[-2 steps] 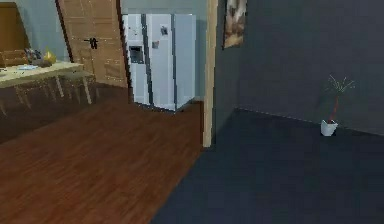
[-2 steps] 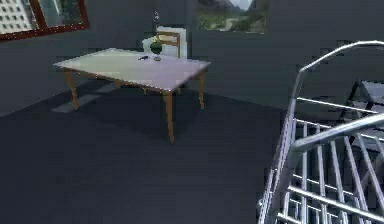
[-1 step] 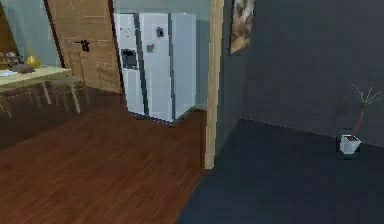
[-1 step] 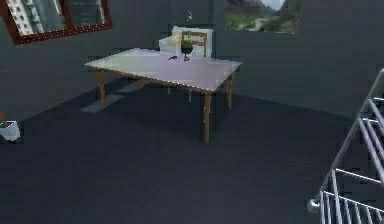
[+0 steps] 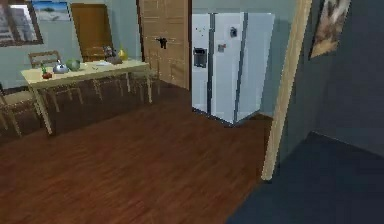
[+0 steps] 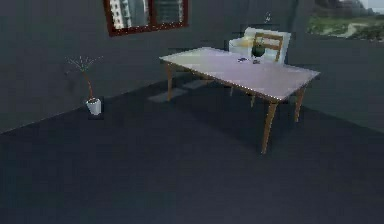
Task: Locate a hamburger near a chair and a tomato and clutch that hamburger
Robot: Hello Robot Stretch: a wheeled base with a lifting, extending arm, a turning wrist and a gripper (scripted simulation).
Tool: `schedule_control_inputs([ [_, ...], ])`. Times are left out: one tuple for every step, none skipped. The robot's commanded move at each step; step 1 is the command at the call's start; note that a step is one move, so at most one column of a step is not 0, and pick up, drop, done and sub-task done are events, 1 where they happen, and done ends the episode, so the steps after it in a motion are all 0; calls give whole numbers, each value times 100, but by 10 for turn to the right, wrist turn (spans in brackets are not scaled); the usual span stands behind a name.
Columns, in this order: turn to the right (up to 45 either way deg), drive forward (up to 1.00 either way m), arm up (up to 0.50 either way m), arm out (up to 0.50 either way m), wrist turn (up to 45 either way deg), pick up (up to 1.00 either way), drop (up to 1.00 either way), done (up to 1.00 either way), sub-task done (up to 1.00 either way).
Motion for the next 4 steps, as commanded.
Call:
schedule_control_inputs([
  [0,45,0,0,0,0,0,0,0],
  [-450,0,0,0,0,0,0,0,0],
  [-30,0,0,0,0,0,0,0,0],
  [0,100,0,0,0,0,0,0,0],
])
